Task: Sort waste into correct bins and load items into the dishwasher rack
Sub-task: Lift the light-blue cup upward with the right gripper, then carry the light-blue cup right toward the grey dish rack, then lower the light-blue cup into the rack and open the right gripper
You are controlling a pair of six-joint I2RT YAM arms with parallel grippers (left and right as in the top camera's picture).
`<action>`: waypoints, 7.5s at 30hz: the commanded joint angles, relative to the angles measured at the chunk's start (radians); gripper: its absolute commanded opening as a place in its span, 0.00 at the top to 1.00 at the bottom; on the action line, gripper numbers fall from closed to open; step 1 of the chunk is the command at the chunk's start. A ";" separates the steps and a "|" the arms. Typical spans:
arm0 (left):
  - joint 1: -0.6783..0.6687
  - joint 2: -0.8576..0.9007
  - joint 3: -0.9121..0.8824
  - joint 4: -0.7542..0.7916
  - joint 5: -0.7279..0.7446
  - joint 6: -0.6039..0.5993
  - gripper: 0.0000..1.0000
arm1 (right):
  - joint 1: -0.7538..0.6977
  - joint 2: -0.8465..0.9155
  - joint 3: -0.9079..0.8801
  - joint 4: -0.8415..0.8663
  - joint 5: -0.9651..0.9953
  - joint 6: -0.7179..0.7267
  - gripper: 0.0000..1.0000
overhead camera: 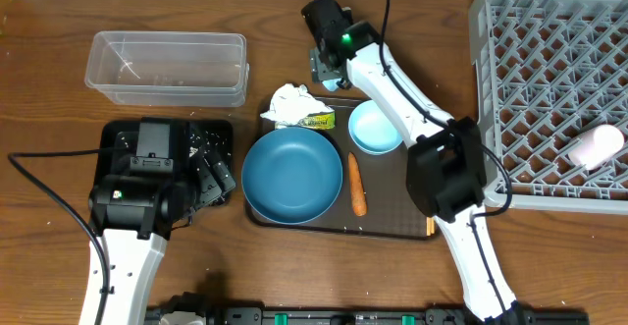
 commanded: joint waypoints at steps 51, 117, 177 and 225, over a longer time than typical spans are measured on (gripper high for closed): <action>0.004 0.000 0.013 0.000 -0.001 -0.009 0.01 | -0.043 -0.114 0.031 0.032 0.116 -0.221 0.99; 0.004 0.000 0.013 0.000 -0.001 -0.009 0.01 | -0.058 0.168 0.016 0.420 0.263 -0.863 0.89; 0.004 0.000 0.013 0.000 -0.001 -0.009 0.01 | -0.948 -0.469 -0.300 -0.179 0.636 -0.112 0.93; 0.004 0.000 0.013 0.000 -0.001 -0.009 0.01 | -0.857 -0.328 0.047 -0.290 0.124 -0.162 0.41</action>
